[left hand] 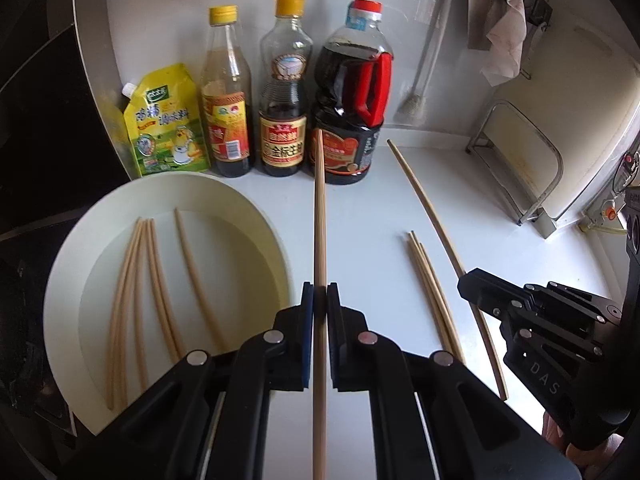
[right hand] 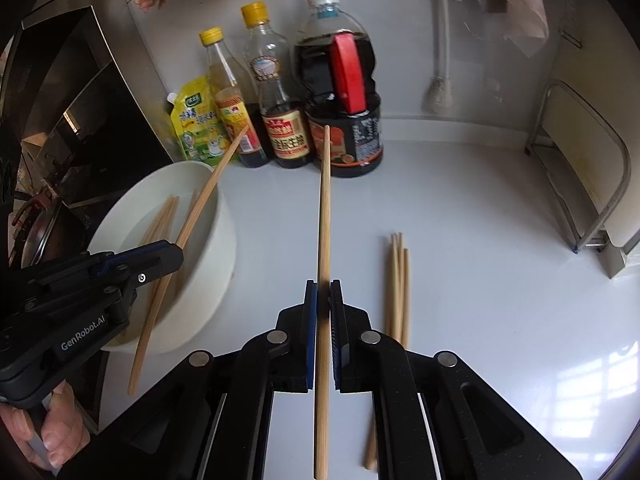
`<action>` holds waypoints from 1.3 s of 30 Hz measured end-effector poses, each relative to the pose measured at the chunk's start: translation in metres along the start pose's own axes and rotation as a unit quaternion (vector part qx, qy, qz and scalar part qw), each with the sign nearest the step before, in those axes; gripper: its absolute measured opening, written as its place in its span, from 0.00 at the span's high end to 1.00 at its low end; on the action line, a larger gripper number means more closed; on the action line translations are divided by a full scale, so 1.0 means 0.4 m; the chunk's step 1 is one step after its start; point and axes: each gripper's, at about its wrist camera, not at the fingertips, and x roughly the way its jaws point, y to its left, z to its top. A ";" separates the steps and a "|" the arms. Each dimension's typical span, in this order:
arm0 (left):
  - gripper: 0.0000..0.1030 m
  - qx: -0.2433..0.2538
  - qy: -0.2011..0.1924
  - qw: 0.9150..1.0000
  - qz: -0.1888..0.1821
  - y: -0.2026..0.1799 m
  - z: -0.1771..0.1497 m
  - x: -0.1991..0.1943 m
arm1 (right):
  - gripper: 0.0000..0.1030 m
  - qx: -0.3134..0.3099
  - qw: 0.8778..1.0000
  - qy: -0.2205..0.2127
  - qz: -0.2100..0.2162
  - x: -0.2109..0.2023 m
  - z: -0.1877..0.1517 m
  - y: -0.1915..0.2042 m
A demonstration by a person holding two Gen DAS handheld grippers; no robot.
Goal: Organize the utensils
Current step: 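Carry both held chopsticks into the white basin and open both tools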
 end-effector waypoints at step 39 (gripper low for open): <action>0.90 -0.083 0.075 0.993 0.040 0.488 -0.059 0.130 | 0.94 -0.067 0.989 0.123 0.052 0.377 0.072 0.408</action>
